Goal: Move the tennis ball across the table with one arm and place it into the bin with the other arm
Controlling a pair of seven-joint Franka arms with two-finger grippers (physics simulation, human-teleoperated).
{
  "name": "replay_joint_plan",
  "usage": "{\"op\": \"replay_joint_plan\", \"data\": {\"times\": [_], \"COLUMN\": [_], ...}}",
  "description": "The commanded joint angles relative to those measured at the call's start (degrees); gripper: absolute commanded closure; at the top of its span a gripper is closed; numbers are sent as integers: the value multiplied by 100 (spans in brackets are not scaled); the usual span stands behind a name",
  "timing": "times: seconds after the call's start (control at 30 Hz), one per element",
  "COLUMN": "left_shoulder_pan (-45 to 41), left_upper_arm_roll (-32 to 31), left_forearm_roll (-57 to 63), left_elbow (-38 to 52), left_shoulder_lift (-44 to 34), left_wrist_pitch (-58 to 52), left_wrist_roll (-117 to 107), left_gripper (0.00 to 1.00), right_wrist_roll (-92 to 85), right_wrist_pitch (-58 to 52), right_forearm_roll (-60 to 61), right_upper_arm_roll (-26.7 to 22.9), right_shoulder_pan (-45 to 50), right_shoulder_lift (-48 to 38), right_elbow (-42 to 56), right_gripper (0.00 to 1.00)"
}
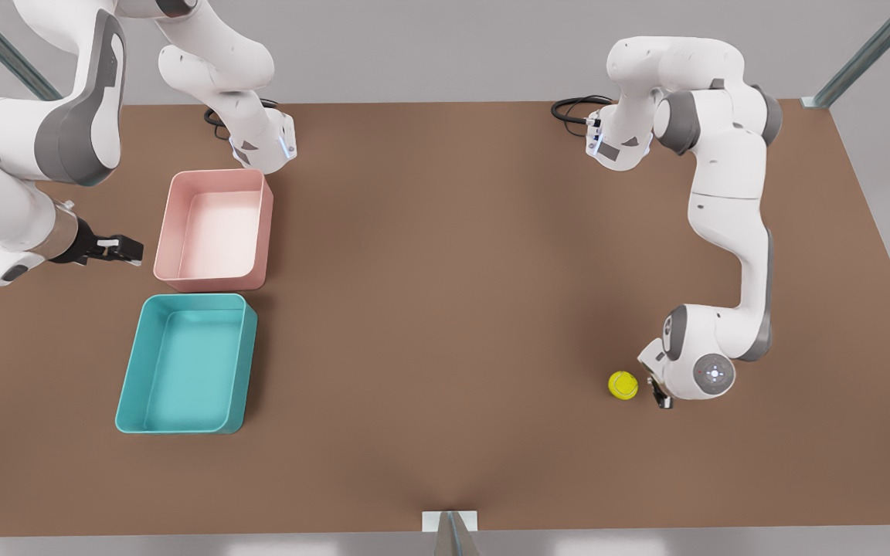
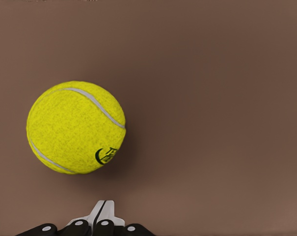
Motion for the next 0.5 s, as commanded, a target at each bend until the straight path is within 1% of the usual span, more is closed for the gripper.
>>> {"op": "replay_joint_plan", "data": {"times": [0.0,0.07,0.13,0.17,0.2,0.23,0.27,0.3,0.33,0.37,0.4,0.43,0.47], "left_shoulder_pan": [-29,-213,-661,-1004,-1505,-1698,-1707,-1611,-1549,-1488,-1400,-1338,-1338], "left_upper_arm_roll": [-1,-1,-1,-1,-1,-1,-132,-150,-159,-115,254,316,298], "left_forearm_roll": [-15,-15,-24,-208,-867,-1035,-1157,-1517,-1492,-1439,-1430,-1421,-1255], "left_elbow": [-6,-6,-6,-68,-182,-322,-481,-489,-454,-428,-305,-305,-270], "left_shoulder_lift": [0,9,18,-53,-263,-553,-720,-738,-773,-966,-1361,-1713,-2319], "left_wrist_pitch": [114,132,255,255,255,246,255,229,141,-263,-983,-1353,-2292], "left_wrist_roll": [957,553,-439,-1335,-2714,-4050,-5307,-5793,-5801,-5828,-5950,-6871,-8199], "left_gripper": [79,79,79,79,79,79,79,79,79,79,79,79,79], "right_wrist_roll": [-78,-78,-69,-69,-69,-69,-69,-69,-69,-78,-87,-96,-104], "right_wrist_pitch": [-11,-11,-11,-11,-11,-11,-11,-11,-11,-11,-11,-20,-38], "right_forearm_roll": [3,3,3,3,3,3,3,3,3,3,3,3,12], "right_upper_arm_roll": [-2,-2,-2,-2,-2,-2,-2,-2,-2,-2,-2,-2,-2], "right_shoulder_pan": [9,9,9,9,9,9,9,9,9,9,9,0,0], "right_shoulder_lift": [-4,5,5,5,5,31,31,31,31,31,31,31,31], "right_elbow": [3,3,3,3,3,3,11,3,11,11,3,3,3], "right_gripper": [0,0,0,0,0,0,0,0,0,0,0,0,0]}}
